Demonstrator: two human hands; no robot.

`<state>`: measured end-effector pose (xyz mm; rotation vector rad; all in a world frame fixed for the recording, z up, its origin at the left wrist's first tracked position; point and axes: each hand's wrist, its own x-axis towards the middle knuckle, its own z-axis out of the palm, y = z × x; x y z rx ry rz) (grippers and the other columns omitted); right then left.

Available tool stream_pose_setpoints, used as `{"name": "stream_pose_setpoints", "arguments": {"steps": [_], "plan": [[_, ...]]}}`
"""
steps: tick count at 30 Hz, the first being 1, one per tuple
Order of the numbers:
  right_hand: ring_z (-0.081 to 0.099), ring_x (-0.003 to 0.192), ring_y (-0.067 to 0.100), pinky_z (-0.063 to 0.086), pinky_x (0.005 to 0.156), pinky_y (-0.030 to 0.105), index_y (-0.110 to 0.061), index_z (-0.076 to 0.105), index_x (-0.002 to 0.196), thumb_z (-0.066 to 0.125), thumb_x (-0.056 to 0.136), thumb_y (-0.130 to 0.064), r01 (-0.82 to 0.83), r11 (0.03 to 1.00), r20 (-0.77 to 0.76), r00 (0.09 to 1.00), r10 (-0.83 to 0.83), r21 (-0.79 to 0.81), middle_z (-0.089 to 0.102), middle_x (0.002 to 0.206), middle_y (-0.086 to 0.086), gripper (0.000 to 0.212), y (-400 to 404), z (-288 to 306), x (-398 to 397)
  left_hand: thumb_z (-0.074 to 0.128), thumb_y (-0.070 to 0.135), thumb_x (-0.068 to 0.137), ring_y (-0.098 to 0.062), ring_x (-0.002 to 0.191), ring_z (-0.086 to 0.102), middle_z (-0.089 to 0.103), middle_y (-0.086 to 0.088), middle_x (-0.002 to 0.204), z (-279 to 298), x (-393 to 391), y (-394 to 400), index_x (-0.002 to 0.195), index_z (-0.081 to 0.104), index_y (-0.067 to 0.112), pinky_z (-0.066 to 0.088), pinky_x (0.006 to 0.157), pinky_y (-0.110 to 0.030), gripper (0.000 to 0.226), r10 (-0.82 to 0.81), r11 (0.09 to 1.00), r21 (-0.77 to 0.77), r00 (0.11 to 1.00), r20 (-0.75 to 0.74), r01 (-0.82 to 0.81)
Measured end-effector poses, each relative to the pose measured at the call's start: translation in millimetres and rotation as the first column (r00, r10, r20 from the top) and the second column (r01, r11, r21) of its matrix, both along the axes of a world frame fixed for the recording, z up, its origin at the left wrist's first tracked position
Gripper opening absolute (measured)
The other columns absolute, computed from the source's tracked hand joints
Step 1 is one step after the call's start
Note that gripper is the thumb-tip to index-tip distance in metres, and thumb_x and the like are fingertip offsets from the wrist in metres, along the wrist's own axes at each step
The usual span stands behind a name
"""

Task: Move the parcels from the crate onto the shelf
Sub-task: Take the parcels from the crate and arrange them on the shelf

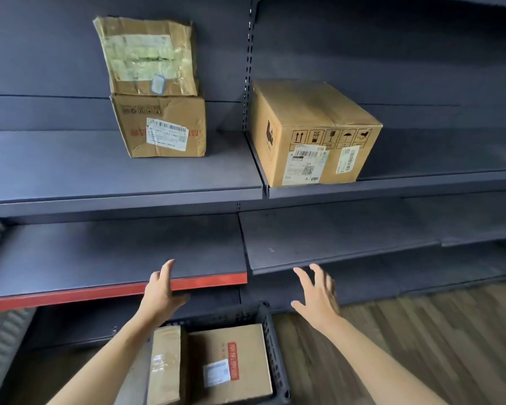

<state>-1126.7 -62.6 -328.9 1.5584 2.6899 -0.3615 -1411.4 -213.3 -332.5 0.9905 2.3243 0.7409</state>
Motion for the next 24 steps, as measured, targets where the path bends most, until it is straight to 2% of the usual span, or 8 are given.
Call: {"name": "stream_pose_setpoints", "arguments": {"steps": [8, 12, 15, 20, 24], "plan": [[0.013, 0.136, 0.033, 0.023, 0.11, 0.039, -0.028, 0.02, 0.143, 0.056, 0.088, -0.028, 0.019, 0.977, 0.036, 0.999, -0.012, -0.212, 0.003, 0.153, 0.01, 0.067, -29, -52, -2, 0.075, 0.015, 0.071, -0.041, 0.118, 0.044, 0.042, -0.024, 0.13, -57, 10, -48, 0.145, 0.022, 0.017, 0.036, 0.099, -0.04, 0.091, 0.058, 0.971, -0.234, 0.996, 0.071, -0.04], [0.017, 0.135, 0.034, 0.022, 0.11, 0.039, -0.028, 0.021, 0.144, 0.057, 0.087, -0.028, 0.006, 0.961, 0.044, 0.999, 0.006, -0.275, 0.005, 0.153, 0.01, 0.067, -34, -76, 1, 0.076, 0.021, 0.071, -0.039, 0.117, 0.046, 0.043, -0.022, 0.131, -82, 23, -55, 0.146, 0.021, 0.016, 0.038, 0.097, -0.038, 0.093, 0.044, 0.946, -0.322, 0.997, 0.059, -0.023], [0.023, 0.132, 0.039, 0.021, 0.11, 0.04, -0.023, 0.028, 0.143, 0.062, 0.083, -0.027, -0.002, 0.95, 0.035, 0.999, 0.014, -0.312, 0.013, 0.152, 0.015, 0.069, -37, -103, 4, 0.075, 0.021, 0.072, -0.04, 0.115, 0.046, 0.045, -0.022, 0.129, -110, 41, -62, 0.144, 0.024, 0.015, 0.038, 0.095, -0.038, 0.089, 0.04, 0.934, -0.357, 0.996, 0.076, -0.01], [0.022, 0.133, 0.035, 0.019, 0.111, 0.038, -0.023, 0.023, 0.144, 0.061, 0.084, -0.031, -0.028, 0.918, 0.109, 0.991, 0.077, -0.395, 0.012, 0.151, 0.015, 0.071, -45, -175, 10, 0.074, 0.026, 0.074, -0.036, 0.115, 0.046, 0.042, -0.02, 0.131, -189, 64, -85, 0.147, 0.018, 0.015, 0.039, 0.095, -0.036, 0.093, 0.084, 0.886, -0.464, 0.985, 0.151, -0.005], [0.024, 0.132, 0.035, 0.021, 0.111, 0.037, -0.023, 0.026, 0.142, 0.063, 0.081, -0.033, -0.044, 0.893, 0.11, 0.989, 0.103, -0.447, 0.015, 0.15, 0.015, 0.072, -47, -250, 7, 0.072, 0.021, 0.073, -0.04, 0.112, 0.046, 0.044, -0.022, 0.128, -262, 70, -90, 0.146, 0.023, 0.016, 0.038, 0.095, -0.041, 0.088, 0.143, 0.86, -0.507, 0.979, 0.146, -0.05]]}}
